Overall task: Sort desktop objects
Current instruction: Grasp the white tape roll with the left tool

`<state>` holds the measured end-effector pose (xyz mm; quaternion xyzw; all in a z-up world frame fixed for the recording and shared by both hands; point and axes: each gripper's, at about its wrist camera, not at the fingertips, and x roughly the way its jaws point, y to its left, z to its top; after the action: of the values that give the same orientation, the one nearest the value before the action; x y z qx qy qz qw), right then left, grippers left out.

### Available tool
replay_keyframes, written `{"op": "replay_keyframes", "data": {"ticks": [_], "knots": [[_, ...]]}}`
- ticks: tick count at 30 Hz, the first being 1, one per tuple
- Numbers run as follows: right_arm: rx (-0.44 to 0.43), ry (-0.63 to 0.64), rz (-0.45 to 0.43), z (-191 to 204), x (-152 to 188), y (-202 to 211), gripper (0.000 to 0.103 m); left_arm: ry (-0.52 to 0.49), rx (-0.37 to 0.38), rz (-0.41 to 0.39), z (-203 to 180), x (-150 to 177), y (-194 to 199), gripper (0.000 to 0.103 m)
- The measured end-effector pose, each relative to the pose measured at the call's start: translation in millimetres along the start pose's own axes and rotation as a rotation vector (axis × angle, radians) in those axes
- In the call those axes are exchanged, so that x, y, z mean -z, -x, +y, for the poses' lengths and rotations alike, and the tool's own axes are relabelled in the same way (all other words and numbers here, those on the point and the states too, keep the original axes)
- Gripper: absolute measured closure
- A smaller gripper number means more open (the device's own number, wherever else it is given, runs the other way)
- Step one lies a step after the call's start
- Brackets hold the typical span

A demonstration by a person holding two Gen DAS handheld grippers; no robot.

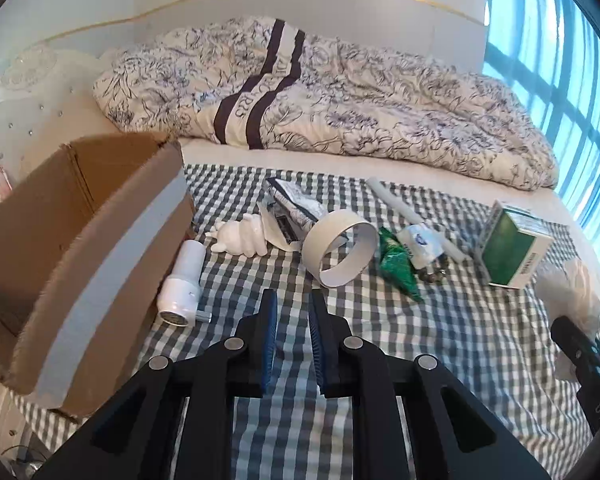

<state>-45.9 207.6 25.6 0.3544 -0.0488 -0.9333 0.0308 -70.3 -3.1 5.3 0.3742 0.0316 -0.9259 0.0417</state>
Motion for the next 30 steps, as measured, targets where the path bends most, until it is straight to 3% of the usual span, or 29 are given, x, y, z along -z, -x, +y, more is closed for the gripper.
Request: {"op": "replay_keyframes", "data": {"ticks": [10, 21, 22, 23, 24, 25, 26, 30], "knots": [[-0.020, 0.010, -0.021, 16, 5, 34, 0.087, -0.002, 0.042, -0.046, 6, 2, 41, 0.086], [-0.047, 0.030, -0.012, 34, 5, 35, 0.087, 0.012, 0.065, -0.054, 23, 4, 46, 0.084], [-0.048, 0.031, -0.009, 34, 6, 33, 0.087, 0.006, 0.068, -0.049, 22, 4, 44, 0.077], [-0.049, 0.032, -0.005, 35, 7, 31, 0.088, 0.000, 0.072, -0.043, 21, 5, 40, 0.057], [-0.051, 0.034, 0.003, 36, 9, 28, 0.088, -0.002, 0.072, -0.040, 20, 6, 36, 0.043], [-0.051, 0.035, 0.007, 35, 10, 25, 0.087, -0.005, 0.070, -0.040, 18, 7, 31, 0.021], [-0.052, 0.035, 0.011, 35, 11, 22, 0.087, -0.005, 0.067, -0.046, 17, 8, 27, 0.016], [-0.049, 0.030, 0.035, 30, 16, 4, 0.087, -0.013, 0.070, -0.033, 9, 6, 0, 0.016]]}}
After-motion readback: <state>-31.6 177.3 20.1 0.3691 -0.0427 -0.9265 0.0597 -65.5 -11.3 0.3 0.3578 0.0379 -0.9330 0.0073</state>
